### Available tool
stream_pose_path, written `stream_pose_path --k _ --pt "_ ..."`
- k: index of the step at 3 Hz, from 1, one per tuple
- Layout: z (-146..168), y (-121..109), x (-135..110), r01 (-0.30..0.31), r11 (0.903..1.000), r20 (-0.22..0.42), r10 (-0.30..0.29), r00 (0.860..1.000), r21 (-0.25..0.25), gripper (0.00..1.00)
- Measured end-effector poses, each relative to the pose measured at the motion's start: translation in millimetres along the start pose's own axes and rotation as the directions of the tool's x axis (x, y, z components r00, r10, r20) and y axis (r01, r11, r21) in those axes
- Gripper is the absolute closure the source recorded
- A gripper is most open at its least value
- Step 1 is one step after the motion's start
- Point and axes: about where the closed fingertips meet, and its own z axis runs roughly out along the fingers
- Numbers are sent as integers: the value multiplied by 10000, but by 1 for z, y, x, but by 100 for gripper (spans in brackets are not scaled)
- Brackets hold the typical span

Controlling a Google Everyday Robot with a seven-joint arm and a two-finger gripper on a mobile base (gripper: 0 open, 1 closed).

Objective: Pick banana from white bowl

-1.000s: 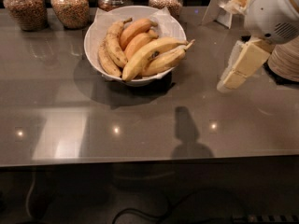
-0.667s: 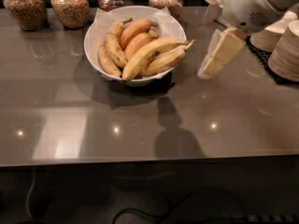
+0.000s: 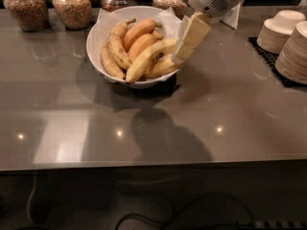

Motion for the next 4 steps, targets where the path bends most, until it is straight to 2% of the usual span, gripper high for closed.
stream_pose_path --k 1,2,3,4 --pt "28 -9 -28 497 9979 257 -487 9985 -411 0" --pt "30 -9 -31 547 9976 297 -535 9981 -426 0" --pt "34 -9 -29 635 9971 18 -635 9980 -425 0" --pt "47 -11 -24 535 9964 -200 -549 9983 -664 10"
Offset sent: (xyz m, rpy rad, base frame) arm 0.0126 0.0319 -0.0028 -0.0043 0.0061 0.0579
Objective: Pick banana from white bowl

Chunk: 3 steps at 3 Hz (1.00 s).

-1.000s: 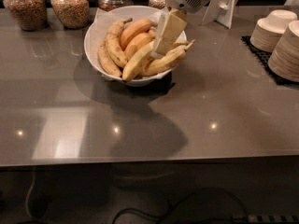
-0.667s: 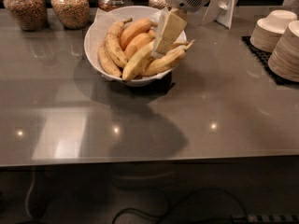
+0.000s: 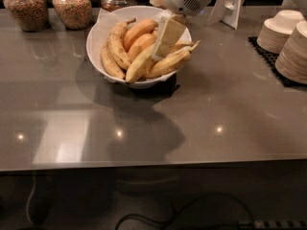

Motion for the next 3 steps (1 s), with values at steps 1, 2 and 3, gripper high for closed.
stream_pose_path --k 1,2,3 --pt "12 -1 8 -143 9994 -141 139 9998 -305 27" --pt "19 1 14 -205 9981 -263 190 9995 -575 37" --pt "27 5 19 -207 9959 -370 175 9992 -877 39"
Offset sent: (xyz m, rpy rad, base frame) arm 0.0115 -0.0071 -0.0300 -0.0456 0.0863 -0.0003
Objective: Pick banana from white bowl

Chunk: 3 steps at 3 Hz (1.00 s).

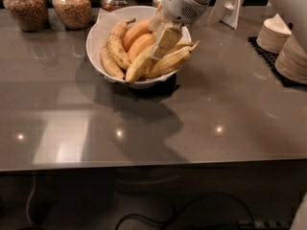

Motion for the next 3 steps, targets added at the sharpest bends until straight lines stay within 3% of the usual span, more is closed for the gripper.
stream_pose_path --k 3 --pt "25 0 16 22 9974 -308 -45 9995 -714 40"
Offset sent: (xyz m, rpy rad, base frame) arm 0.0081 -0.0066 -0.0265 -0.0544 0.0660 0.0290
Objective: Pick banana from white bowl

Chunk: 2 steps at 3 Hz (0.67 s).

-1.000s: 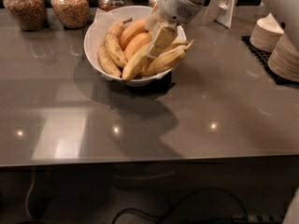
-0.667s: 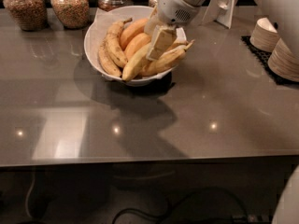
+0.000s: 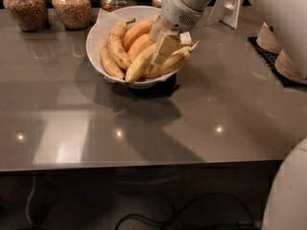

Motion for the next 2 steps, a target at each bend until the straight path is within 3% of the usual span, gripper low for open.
stream_pose_path --k 1,2 --pt "9 -2 4 -74 9999 -43 73 10000 -136 41" --pt "14 -4 5 -78 9997 -46 77 10000 -226 52"
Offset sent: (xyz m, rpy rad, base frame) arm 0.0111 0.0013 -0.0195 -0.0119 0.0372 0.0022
